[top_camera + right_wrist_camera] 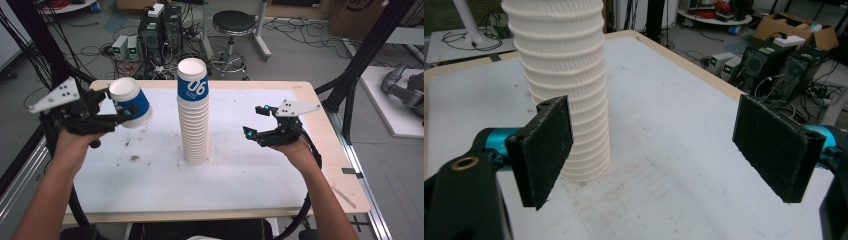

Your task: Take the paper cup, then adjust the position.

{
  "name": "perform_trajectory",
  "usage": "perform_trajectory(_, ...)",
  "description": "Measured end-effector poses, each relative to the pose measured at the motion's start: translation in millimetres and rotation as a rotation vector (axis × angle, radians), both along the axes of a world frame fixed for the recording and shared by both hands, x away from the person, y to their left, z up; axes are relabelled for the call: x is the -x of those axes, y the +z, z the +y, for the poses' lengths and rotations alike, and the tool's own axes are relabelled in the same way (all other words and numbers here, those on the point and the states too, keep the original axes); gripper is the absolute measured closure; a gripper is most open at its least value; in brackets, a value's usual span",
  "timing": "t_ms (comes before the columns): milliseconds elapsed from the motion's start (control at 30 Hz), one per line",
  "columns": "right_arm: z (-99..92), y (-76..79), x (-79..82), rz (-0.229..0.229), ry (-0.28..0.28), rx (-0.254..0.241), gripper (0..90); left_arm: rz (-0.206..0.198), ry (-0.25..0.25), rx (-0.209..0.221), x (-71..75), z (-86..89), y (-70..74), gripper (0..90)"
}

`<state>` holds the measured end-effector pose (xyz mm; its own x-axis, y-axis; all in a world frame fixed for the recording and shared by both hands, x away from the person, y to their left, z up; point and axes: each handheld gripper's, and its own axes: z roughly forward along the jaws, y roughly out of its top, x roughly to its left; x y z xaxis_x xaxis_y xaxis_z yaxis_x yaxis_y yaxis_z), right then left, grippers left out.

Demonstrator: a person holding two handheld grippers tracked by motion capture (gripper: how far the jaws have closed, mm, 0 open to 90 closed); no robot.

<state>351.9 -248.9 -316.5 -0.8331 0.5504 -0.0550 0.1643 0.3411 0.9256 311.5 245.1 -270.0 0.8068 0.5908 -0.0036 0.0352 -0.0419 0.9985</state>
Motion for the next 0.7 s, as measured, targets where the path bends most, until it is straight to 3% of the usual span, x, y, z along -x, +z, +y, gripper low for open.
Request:
perform_trajectory(167,-1.8,-15.0,4.5,0.018,0.009,0.016,16.7,0.024,-0.012,-0.012,4.6,-8.7,-31.5,26.2)
perform_trajectory(200,-1.8,-16.5,6.4,0.017,0.015,0.02,16.7,0.029,-0.014,-0.036,6.8,-15.6,-42.2,26.2)
perform_trajectory(400,-8.7,-24.5,15.2,0.007,0.014,-0.01,16.6,0.033,-0.046,-0.063,9.8,-36.1,-55.2,26.1)
perform_trajectory(700,-3.7,-50.7,23.5,0.054,0.049,-0.031,16.6,0.056,-0.115,-0.086,15.0,-66.8,-72.8,26.2)
